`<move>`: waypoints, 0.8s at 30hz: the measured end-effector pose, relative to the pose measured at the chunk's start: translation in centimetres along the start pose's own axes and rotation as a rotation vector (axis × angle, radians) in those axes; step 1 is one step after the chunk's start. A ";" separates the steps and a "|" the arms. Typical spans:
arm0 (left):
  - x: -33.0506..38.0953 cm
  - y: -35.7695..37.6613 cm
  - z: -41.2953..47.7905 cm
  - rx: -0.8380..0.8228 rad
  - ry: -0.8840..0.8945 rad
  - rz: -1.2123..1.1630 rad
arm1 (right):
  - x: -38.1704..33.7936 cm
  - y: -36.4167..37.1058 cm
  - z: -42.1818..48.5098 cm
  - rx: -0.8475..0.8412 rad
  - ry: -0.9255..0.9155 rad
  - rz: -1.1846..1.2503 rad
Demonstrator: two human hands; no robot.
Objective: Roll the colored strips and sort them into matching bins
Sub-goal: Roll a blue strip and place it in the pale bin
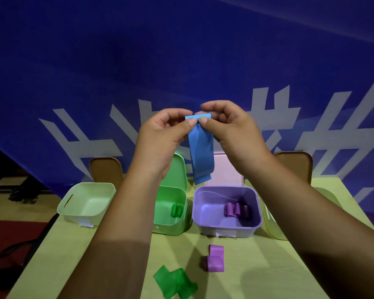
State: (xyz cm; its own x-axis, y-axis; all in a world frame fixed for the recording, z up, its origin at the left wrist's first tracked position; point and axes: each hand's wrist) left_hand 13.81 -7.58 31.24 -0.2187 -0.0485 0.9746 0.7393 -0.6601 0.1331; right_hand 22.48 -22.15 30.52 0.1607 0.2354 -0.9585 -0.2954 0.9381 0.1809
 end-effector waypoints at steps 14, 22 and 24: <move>0.4 -0.1 -0.3 0.025 0.007 0.033 | -1.4 -0.2 -0.6 -0.002 -0.054 -0.099; 0.7 0.1 -0.9 -0.022 -0.037 0.041 | -1.4 -1.0 -0.9 0.020 -0.083 -0.120; 0.8 0.1 -1.0 -0.030 -0.034 0.049 | -1.5 -1.2 -1.0 0.016 -0.082 -0.123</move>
State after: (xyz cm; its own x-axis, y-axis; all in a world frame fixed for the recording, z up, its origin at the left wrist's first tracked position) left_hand 13.13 -8.43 31.82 -0.1604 -0.0562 0.9855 0.7294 -0.6794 0.0800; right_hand 21.65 -23.89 31.47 0.2715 0.1375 -0.9526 -0.2539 0.9649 0.0669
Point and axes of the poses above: each hand's wrist, its own z-axis towards the middle knuckle, its own y-axis out of the palm, x = y × z, and after that the axes turned 15 degrees about x, right-handed
